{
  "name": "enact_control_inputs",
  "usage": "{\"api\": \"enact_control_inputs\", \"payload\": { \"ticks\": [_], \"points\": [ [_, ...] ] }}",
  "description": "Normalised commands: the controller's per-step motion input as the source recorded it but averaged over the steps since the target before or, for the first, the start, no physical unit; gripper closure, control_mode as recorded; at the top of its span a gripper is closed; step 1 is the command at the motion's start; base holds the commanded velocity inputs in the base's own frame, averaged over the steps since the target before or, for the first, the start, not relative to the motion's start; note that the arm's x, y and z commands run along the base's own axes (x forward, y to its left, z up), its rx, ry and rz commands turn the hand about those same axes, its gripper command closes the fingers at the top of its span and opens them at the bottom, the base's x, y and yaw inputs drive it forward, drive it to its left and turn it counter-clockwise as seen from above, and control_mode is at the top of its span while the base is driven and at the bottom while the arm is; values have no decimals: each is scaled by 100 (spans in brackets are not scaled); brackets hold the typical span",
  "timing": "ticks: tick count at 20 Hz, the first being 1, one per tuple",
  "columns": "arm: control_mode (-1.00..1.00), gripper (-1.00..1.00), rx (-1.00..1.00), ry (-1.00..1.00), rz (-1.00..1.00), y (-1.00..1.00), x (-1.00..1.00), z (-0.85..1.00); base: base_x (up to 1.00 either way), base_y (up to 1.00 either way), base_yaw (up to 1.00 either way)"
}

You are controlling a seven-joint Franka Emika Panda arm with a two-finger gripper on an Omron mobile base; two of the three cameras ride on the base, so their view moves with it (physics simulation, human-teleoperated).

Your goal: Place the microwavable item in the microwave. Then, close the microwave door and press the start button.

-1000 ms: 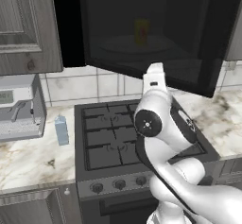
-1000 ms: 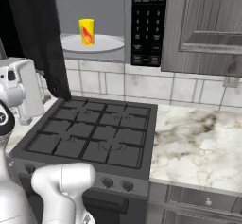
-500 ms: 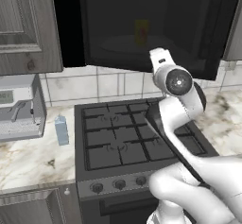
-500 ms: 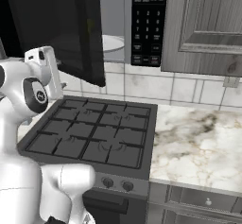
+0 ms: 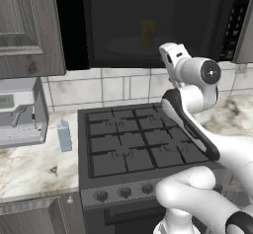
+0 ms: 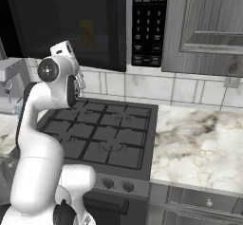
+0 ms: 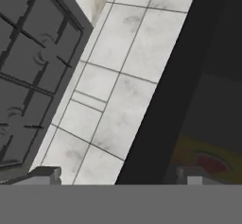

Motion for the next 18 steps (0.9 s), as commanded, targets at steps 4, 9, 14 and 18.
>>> {"api": "enact_control_inputs", "payload": {
  "ticks": [4,9,14,18],
  "points": [
    [-100,-100,0,0,20,-3,44,11,0,0,0],
    [-100,-100,0,7,13,0,41,8,0,0,0],
    [-100,-100,0,16,5,0,37,9,0,0,0],
    [-100,-100,0,19,1,1,29,0,0,0,0]
  ]
}}
